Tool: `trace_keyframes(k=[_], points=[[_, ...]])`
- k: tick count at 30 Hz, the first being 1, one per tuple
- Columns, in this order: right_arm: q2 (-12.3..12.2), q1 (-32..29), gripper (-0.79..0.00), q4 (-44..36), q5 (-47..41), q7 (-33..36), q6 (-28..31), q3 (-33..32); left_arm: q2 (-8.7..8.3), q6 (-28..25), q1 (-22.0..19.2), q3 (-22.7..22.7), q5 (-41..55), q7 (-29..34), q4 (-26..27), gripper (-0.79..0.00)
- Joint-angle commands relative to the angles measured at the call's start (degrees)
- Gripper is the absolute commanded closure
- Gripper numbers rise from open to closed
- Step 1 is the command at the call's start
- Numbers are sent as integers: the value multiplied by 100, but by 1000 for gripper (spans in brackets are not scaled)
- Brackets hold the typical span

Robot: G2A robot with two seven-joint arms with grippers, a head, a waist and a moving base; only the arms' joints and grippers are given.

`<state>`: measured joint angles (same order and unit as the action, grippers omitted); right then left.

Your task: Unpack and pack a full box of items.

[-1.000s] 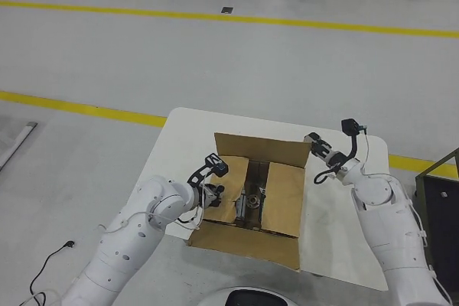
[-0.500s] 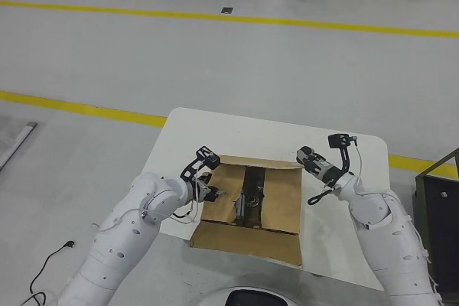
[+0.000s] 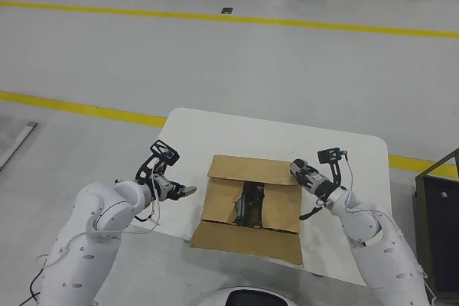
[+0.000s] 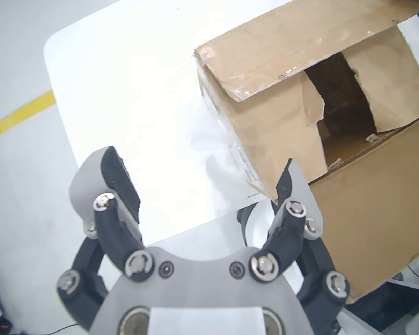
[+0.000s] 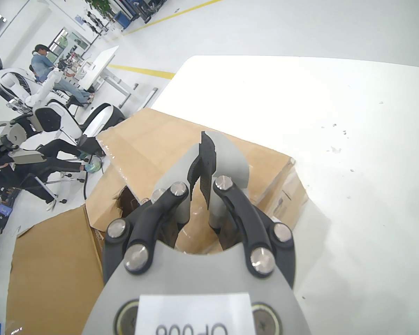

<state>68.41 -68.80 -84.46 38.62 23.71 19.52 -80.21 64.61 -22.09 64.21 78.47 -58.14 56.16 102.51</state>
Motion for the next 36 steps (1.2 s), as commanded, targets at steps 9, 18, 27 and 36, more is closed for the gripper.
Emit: trace_keyframes(k=[9,18,27,36], points=[[10,-125,0,-75,119,-110,-126,178,-146,70,795,772,-387,-293,98,-785],[17,11,0,105,134,-141,-154,264,-215,-265,1071,798,-587,-301,-226,-785],[32,148,0,303,133,-166,-124,394,-286,-1476,1056,385,-858,-407,-160,-785],[38,205,0,407,98,-176,-128,454,-328,-2095,783,117,-366,-289,-468,-785]])
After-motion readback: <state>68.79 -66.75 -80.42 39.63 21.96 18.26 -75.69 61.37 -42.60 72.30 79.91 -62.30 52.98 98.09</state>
